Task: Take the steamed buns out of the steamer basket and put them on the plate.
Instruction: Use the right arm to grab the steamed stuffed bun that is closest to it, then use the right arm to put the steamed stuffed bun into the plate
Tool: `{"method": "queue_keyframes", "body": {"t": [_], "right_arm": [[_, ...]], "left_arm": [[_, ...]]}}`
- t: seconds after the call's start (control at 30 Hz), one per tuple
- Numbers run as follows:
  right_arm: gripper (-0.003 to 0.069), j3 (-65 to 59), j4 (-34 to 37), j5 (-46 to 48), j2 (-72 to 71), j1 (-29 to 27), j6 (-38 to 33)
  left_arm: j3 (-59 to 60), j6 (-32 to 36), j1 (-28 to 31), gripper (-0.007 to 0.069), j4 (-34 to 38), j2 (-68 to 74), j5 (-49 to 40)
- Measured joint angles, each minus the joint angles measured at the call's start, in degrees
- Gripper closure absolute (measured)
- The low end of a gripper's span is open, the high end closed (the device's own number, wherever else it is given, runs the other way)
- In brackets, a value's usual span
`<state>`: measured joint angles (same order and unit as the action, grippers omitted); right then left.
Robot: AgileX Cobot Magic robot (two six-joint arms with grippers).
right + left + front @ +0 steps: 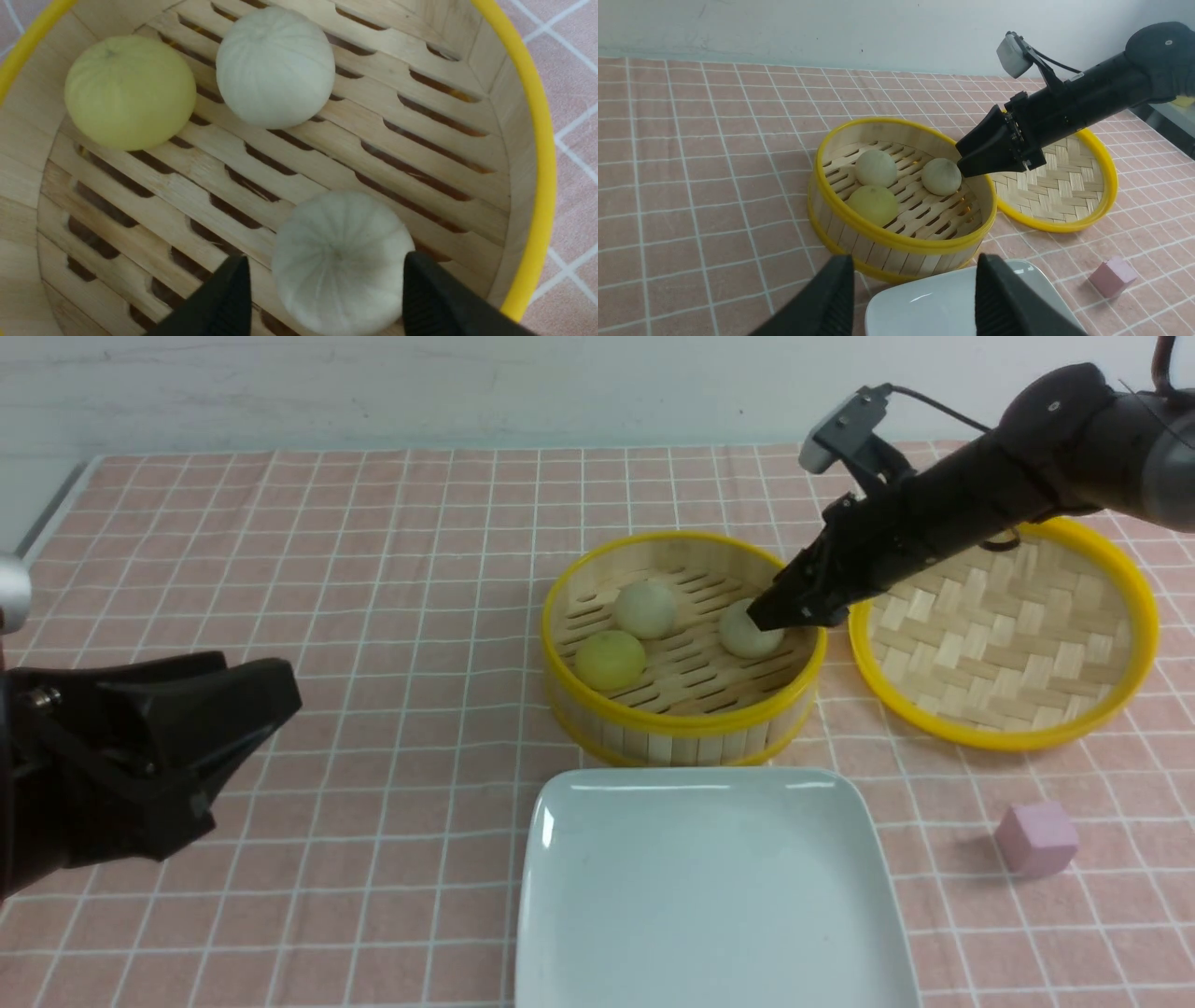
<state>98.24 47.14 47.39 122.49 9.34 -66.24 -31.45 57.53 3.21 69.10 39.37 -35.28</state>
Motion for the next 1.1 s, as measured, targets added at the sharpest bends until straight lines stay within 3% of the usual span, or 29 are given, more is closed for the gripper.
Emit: {"method": "queue_keyframes", "body": {"t": [0.6, 0.7, 0.77, 0.83, 0.87, 1.1], "right_arm": [[0.0307, 0.2, 0.2, -3.5, 2.9, 2.2, -1.1], [0.04, 0.2, -0.1, -4.3, 2.9, 2.8, -1.1], [0.0483, 0.2, -1.0, -4.7, 2.9, 3.1, -1.0], [0.0614, 0.5, -3.2, -4.9, 3.0, 3.4, 0.8], [0.0638, 0.8, -4.5, -5.0, 3.0, 3.5, 2.1], [0.0638, 8.0, -15.5, 3.9, 2.6, 3.5, 13.7]], "left_arm": [[0.0, 0.0, 0.0, 0.0248, 0.0, 0.0, -0.1], [0.0, 0.0, 0.0, 0.0248, 0.0, 0.0, -0.2], [0.0, 0.0, 0.0, 0.0248, 0.0, 0.0, -0.2], [0.0, 0.0, 0.0, 0.0248, 0.0, 0.0, -0.3], [0.0, 0.0, 0.0, 0.0248, 0.0, 0.0, -0.4], [0.0, 0.0, 0.0, 0.0248, 0.0, 0.0, -1.2]]}}
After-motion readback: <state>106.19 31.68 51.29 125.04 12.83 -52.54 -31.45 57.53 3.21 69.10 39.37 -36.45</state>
